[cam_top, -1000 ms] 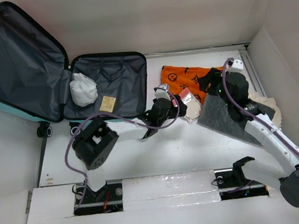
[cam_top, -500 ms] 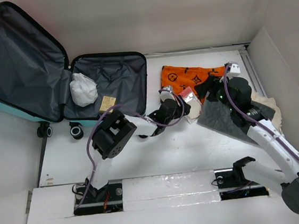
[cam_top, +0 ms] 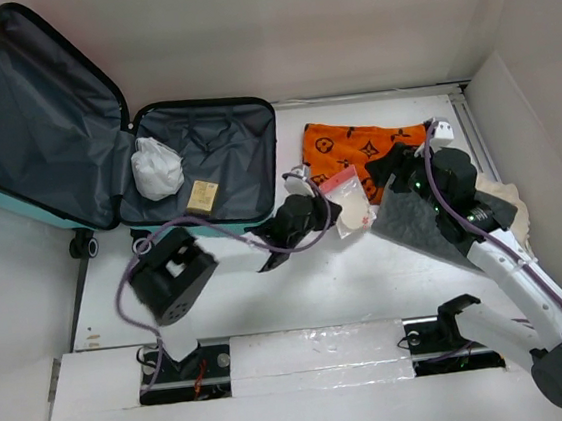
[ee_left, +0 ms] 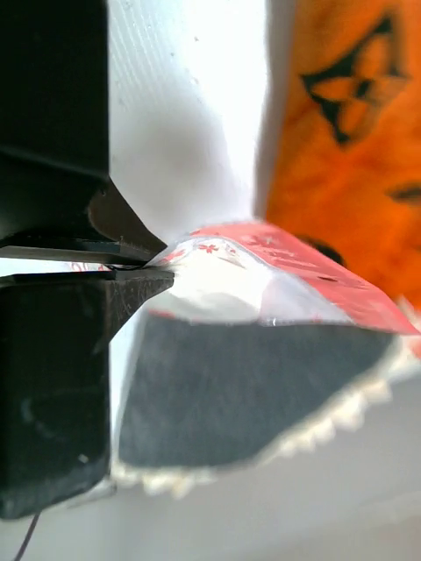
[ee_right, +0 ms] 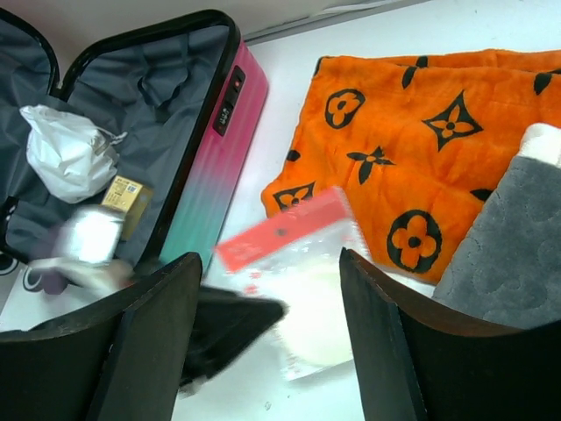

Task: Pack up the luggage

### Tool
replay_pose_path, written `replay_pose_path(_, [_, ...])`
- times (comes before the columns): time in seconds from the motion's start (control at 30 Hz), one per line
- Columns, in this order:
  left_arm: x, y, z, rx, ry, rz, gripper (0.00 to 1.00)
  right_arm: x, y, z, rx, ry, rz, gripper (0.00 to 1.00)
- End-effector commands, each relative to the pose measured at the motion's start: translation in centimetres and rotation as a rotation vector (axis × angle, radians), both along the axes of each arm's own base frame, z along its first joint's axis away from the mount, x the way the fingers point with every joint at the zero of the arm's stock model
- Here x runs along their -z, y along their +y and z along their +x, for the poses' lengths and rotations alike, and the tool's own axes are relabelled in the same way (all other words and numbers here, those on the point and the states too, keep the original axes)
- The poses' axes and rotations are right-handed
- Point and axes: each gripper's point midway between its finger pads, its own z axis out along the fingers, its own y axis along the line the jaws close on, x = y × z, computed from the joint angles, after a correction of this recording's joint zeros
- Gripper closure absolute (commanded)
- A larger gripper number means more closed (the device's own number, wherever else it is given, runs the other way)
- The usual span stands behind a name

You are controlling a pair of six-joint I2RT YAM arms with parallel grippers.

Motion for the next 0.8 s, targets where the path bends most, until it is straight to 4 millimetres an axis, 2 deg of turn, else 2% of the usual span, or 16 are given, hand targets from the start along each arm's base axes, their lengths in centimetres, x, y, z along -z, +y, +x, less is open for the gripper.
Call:
replay_pose_path(0.0, [-11.4, 2.0, -0.7, 0.011, -0.194, -0.163, 1.00, -2.5, 0.2, 0.1, -0.008, -0.071, 0.018, 0.30])
replay_pose_path(0.07, [-13.3, 4.5, 0.0, -0.043, -0.218, -0.151, 1.00, -2.8, 0.5, 0.0, -0.017, -0.082, 0.022, 0.30])
replay_pose_path(0.1, [-15.9, 7.1, 0.9, -0.100, -0.268, -0.172, 1.00, -2.5, 0.6, 0.2, -0.017, -0.074, 0.019, 0.30])
replay_pose_path(0.17, [-17.2, 10.7, 2.2, -0.190, -0.286, -0.156, 1.00, -2.4, 0.8, 0.3, -0.026, -0.075, 0.021, 0.30])
replay_pose_path(0.2, [-17.5, 12.9, 3.1, -0.264, -0.292, -0.145, 1.00, -2.1, 1.2, 0.4, -0.035, -0.064, 0.018, 0.30])
replay_pose_path(0.23, [-19.3, 16.8, 4.5, -0.369, -0.316, -0.167, 1.00, -2.1, 1.2, 0.4, -0.035, -0.064, 0.018, 0.30])
replay_pose_path(0.3, [-17.8, 21.7, 5.8, -0.505, -0.284, -0.129, 1.00, -1.8, 1.5, 0.4, -0.044, -0.056, 0.016, 0.30])
replay_pose_path(0.33, [-17.3, 25.9, 7.2, -0.628, -0.277, -0.117, 0.88, -1.8, 1.5, 0.4, -0.044, -0.056, 0.016, 0.30])
replay_pose_path(0.37, [-16.2, 28.1, 7.8, -0.685, -0.241, -0.087, 0.15, -1.8, 1.5, 0.4, -0.044, -0.056, 0.016, 0.30])
replay_pose_path(0.4, [-15.1, 29.7, 8.3, -0.706, -0.209, -0.061, 0.00, -1.8, 1.8, 0.2, -0.053, -0.055, 0.016, 0.30])
replay_pose_path(0.47, [-13.2, 31.5, 9.0, -0.705, -0.151, -0.036, 0.00, -1.8, 1.8, 0.2, -0.054, -0.055, 0.016, 0.30])
replay_pose_path(0.53, [-12.5, 31.1, 8.4, -0.679, -0.158, -0.029, 0.00, -2.1, 1.8, 0.1, -0.054, -0.064, 0.019, 0.30])
replay_pose_path(0.67, [-16.3, 25.8, 6.3, -0.559, -0.286, -0.035, 0.00, -2.9, 1.9, -0.1, -0.051, -0.080, 0.033, 0.30])
replay_pose_path(0.7, [-17.1, 22.0, 4.7, -0.463, -0.311, -0.035, 0.00, -3.5, 1.9, -0.1, -0.051, -0.092, 0.037, 0.30])
replay_pose_path(0.73, [-16.9, 20.1, 4.0, -0.416, -0.326, 0.016, 0.00, -3.7, 1.6, -0.3, -0.040, -0.087, 0.033, 0.30])
replay_pose_path(0.77, [-18.0, 18.5, 3.6, -0.407, -0.343, 0.024, 0.00, -4.0, 1.4, -0.2, -0.030, -0.087, 0.031, 0.30])
